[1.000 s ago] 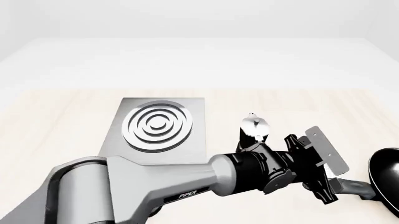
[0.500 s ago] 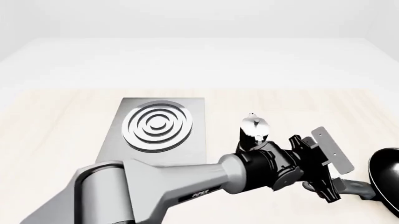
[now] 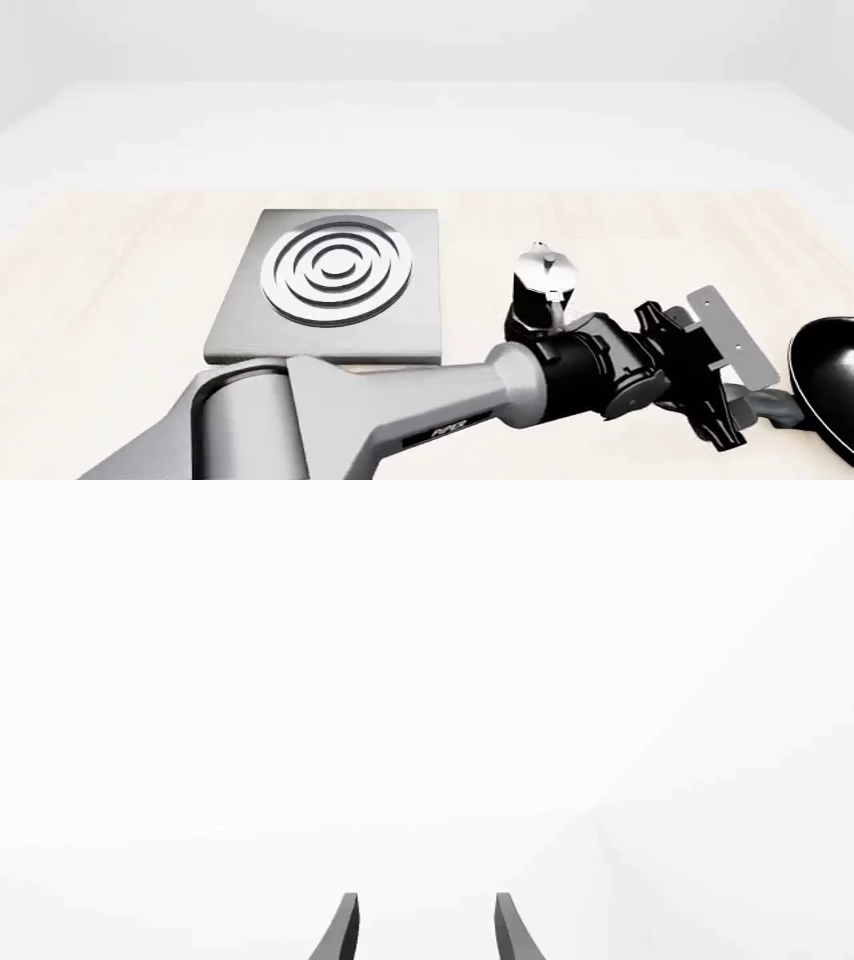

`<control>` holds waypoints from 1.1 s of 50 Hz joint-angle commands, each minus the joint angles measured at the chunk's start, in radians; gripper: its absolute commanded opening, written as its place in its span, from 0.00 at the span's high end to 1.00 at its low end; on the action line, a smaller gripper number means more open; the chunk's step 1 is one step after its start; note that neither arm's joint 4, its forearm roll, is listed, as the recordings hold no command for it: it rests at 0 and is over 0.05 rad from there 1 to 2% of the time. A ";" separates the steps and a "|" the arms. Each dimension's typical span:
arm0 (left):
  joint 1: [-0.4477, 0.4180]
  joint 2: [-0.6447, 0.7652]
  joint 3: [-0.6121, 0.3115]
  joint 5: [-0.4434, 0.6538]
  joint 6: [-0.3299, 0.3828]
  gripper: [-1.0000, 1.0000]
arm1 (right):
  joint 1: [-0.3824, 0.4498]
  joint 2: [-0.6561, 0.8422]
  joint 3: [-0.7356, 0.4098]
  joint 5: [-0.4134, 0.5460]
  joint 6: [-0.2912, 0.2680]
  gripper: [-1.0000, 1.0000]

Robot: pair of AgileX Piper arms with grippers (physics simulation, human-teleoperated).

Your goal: Put the frying pan on the stove.

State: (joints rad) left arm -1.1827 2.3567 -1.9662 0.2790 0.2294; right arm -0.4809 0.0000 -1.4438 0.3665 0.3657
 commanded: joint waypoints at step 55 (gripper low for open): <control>0.003 0.242 -0.270 0.214 0.010 0.00 | 0.013 0.000 -0.008 0.006 -0.006 0.00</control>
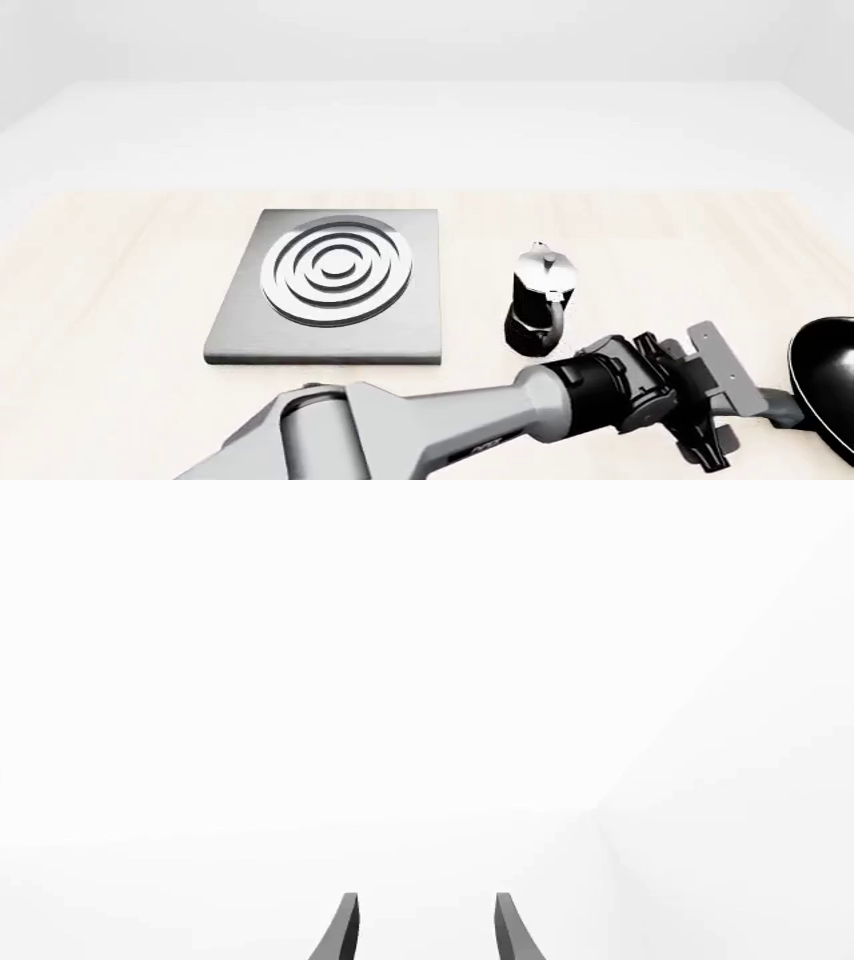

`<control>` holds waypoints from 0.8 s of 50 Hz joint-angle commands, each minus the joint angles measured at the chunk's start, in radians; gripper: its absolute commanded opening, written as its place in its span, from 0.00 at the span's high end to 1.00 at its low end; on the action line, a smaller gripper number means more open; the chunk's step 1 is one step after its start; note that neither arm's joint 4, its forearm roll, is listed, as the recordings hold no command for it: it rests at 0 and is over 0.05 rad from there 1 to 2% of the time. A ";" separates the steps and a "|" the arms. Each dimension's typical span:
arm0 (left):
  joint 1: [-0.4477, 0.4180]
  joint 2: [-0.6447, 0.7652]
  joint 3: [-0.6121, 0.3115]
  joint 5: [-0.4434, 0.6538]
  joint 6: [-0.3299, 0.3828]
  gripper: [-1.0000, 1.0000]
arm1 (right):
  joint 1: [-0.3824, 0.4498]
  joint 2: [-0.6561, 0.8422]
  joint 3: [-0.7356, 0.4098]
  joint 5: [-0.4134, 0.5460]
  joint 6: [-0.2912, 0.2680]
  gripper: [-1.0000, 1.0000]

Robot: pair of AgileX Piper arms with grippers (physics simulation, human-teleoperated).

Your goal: Put the frying pan on the stove.

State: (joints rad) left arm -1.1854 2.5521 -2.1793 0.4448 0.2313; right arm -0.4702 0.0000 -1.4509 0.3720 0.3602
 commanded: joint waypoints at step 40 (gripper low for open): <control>0.010 0.024 -0.035 0.026 0.031 1.00 | 0.014 0.000 -0.009 0.008 -0.007 0.00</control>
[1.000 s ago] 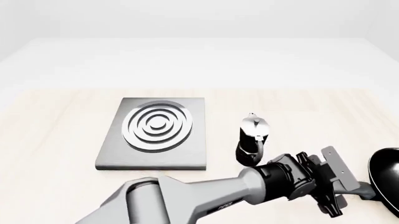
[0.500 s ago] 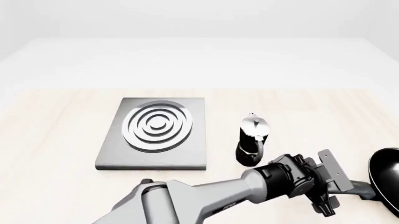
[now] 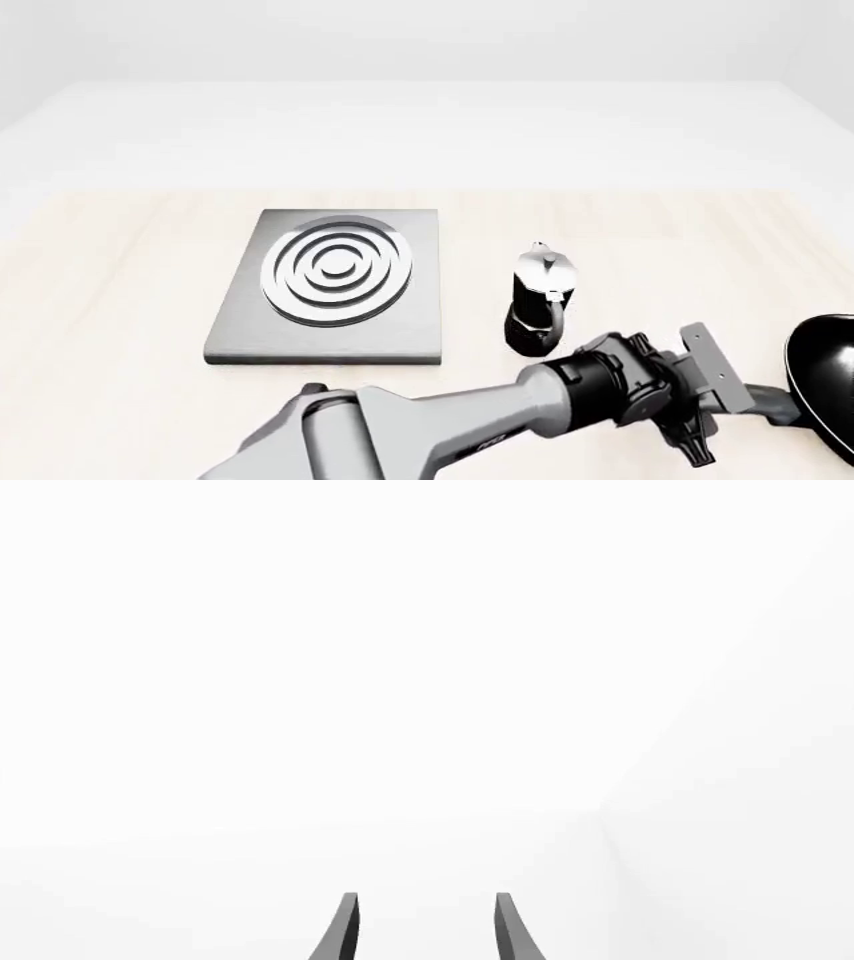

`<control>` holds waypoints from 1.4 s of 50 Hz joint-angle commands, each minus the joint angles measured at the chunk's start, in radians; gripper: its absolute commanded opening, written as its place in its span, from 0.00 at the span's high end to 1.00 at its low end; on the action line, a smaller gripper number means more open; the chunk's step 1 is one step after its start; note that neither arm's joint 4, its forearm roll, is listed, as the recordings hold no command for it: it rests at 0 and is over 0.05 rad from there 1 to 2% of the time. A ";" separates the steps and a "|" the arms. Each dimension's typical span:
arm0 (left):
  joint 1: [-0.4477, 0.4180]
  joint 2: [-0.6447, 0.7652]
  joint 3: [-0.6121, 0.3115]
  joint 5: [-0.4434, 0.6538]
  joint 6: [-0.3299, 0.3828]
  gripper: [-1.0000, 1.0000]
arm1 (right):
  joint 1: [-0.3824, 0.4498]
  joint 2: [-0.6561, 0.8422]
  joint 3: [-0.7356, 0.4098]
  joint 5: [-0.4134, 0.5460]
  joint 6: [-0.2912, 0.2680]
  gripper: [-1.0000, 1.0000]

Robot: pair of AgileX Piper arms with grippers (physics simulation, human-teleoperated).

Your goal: Put the frying pan on the stove.

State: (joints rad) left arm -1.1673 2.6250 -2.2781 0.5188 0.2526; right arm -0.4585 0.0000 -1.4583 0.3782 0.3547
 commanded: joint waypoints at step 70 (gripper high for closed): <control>0.055 -0.340 0.253 -0.223 -0.045 1.00 | 0.067 0.000 -0.188 0.171 -0.047 0.00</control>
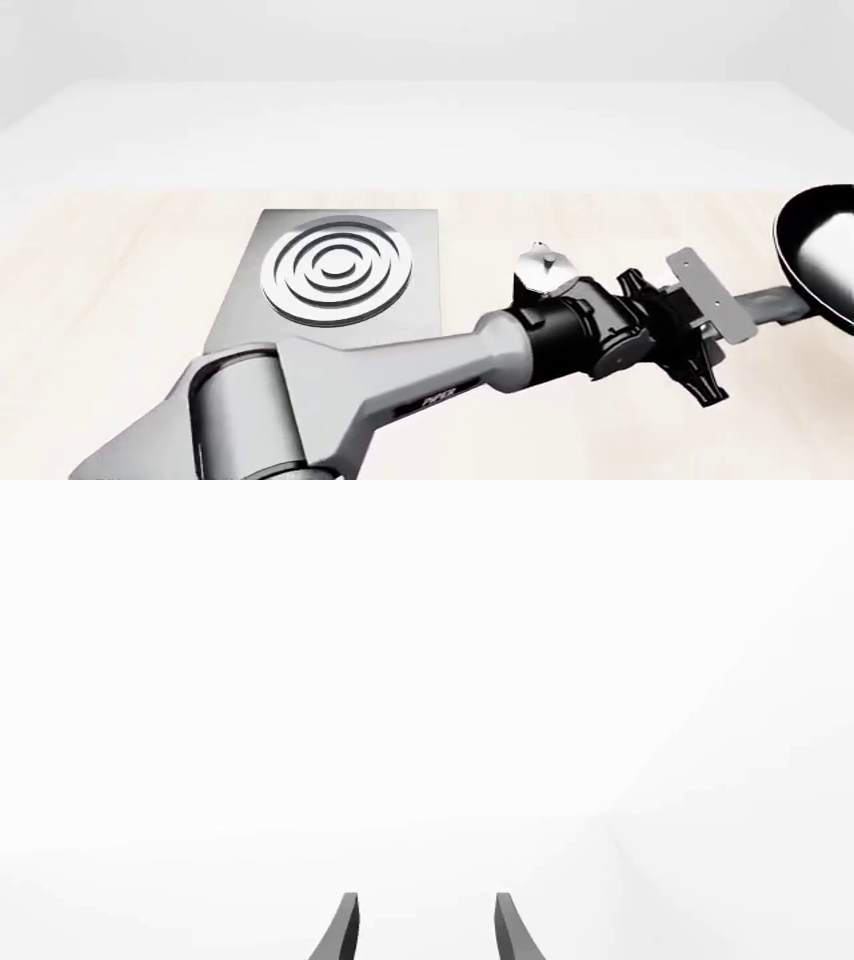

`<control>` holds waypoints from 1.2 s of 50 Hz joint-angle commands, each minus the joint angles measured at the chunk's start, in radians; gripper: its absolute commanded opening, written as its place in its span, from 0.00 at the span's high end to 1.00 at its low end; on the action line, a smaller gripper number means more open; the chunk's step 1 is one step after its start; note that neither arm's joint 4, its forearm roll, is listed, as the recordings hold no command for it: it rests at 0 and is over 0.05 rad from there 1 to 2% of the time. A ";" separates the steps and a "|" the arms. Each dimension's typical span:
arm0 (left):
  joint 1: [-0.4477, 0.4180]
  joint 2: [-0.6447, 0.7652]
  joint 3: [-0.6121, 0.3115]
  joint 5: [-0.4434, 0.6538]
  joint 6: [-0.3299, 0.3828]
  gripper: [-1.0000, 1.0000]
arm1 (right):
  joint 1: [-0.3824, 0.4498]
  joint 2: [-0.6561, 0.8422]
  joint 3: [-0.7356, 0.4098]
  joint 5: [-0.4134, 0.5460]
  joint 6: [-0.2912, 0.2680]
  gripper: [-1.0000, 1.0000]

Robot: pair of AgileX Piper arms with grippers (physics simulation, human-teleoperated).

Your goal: Put the frying pan on the stove.

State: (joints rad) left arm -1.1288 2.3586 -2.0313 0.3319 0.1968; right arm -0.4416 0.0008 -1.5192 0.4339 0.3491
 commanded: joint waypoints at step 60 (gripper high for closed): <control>0.206 -0.334 0.188 -0.145 0.006 1.00 | 0.034 -0.001 -0.079 0.071 -0.037 0.00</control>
State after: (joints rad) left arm -0.9624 2.0947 -1.8730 0.2292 0.1839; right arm -0.4014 0.0000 -1.6104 0.5133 0.3092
